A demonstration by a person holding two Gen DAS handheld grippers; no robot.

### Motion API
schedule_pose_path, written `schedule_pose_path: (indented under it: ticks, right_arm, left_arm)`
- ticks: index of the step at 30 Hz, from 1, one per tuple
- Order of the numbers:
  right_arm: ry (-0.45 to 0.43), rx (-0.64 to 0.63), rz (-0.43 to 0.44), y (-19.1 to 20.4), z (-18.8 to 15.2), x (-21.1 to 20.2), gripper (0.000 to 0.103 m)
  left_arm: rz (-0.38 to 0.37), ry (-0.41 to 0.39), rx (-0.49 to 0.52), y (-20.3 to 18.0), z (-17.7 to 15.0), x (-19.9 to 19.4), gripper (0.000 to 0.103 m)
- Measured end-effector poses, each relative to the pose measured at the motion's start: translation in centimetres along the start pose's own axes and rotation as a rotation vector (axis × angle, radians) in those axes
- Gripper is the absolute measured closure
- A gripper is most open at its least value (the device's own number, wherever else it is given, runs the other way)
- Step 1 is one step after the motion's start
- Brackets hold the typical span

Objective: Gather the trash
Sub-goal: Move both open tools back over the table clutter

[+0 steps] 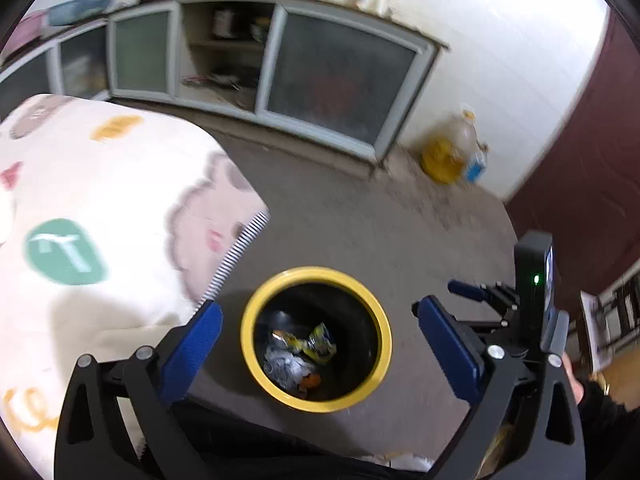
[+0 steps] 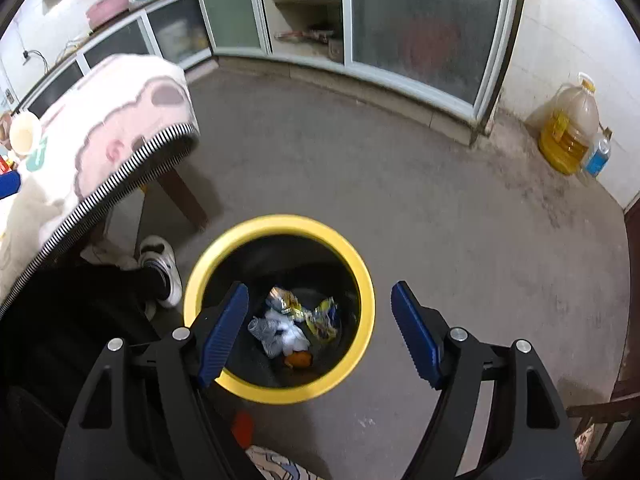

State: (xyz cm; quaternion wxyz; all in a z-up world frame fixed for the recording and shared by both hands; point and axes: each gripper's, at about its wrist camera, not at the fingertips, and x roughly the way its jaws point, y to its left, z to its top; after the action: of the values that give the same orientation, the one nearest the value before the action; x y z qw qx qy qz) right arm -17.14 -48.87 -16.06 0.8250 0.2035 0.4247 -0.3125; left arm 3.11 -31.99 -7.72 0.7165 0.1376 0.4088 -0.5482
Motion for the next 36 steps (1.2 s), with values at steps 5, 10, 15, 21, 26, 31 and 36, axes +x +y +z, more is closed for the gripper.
schedule_pose_path:
  ticks: [5, 10, 15, 21, 26, 31, 36]
  right_arm:
    - [-0.108, -0.049, 0.063, 2.3, 1.9, -2.4, 0.032]
    - [-0.211, -0.173, 0.185, 7.4, 4.2, -5.1, 0.032]
    - [-0.291, -0.311, 0.357, 14.6, 5.7, -8.0, 0.032]
    - [-0.313, -0.485, 0.591, 23.9, 5.5, -10.4, 0.032]
    - [-0.280, -0.571, 0.704, 29.3, 4.5, -11.0, 0.032]
    - [-0.224, -0.621, 0.781, 33.8, 3.1, -10.8, 0.035]
    - [-0.181, -0.650, 0.813, 36.6, 2.5, -10.4, 0.039]
  left_arm:
    - [0.073, -0.109, -0.070, 2.9, -0.3, -6.6, 0.008]
    - [0.240, -0.225, -0.143, 7.5, -3.2, -15.0, 0.008]
    - [0.419, -0.256, -0.217, 11.9, -7.1, -21.2, 0.008]
    - [0.555, -0.269, -0.303, 16.4, -11.3, -26.1, 0.008]
    - [0.591, -0.280, -0.392, 20.0, -13.2, -27.9, 0.008]
    - [0.592, -0.267, -0.419, 23.4, -13.7, -27.7, 0.008]
    - [0.530, -0.271, -0.477, 26.3, -13.0, -26.8, 0.008]
